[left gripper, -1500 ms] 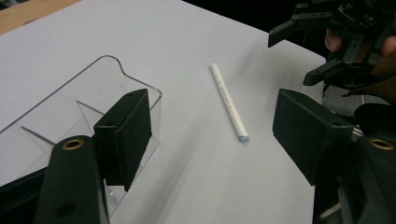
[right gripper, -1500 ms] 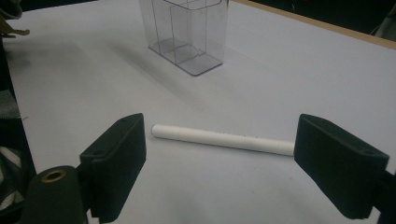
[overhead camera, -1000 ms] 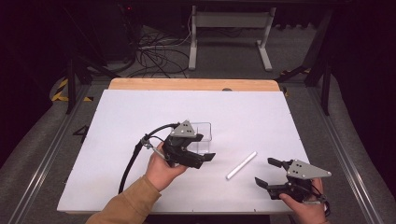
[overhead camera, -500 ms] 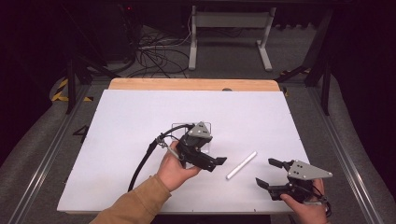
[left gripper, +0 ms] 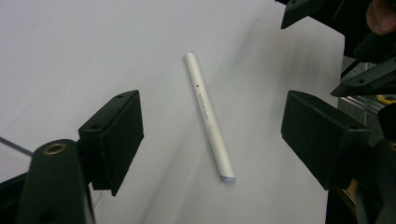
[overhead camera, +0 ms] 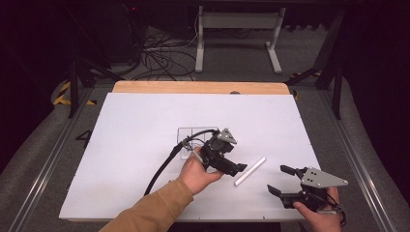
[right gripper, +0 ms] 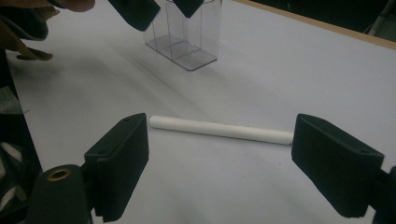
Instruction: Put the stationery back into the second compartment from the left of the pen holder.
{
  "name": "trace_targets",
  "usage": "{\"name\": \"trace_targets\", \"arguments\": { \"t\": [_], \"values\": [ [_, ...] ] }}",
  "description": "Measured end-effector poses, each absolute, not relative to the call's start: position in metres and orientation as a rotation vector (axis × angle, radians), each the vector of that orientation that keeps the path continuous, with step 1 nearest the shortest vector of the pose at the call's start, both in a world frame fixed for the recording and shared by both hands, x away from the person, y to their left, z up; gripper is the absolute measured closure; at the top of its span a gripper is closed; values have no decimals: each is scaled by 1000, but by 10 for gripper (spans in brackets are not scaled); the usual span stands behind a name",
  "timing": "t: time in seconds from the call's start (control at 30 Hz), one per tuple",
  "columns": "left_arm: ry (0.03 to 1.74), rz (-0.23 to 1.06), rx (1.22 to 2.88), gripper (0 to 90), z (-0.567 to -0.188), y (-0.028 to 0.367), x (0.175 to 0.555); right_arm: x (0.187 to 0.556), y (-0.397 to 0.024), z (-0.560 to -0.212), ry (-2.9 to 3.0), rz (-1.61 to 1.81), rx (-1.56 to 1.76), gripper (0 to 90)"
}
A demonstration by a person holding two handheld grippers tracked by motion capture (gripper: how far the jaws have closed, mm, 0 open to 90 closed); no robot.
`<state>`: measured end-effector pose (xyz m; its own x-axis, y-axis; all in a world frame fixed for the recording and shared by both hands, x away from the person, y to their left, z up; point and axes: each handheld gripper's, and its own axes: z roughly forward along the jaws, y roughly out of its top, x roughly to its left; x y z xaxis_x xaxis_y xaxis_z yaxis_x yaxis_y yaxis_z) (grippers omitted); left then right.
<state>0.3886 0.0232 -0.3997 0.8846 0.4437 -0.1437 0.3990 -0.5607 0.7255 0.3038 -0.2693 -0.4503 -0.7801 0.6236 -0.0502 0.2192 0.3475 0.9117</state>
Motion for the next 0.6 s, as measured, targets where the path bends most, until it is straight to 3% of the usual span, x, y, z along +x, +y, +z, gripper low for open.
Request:
{"name": "trace_targets", "arguments": {
  "t": [0.3, 0.6],
  "values": [
    [640, 32, 2234, 242, -414, 10, 398, 304, -270, -450, 2221, 1420, 745, 199],
    [617, 88, 2295, 253, -424, -1, 402, 304, -271, -451, 2225, 1414, 745, 199]
  ]
}}
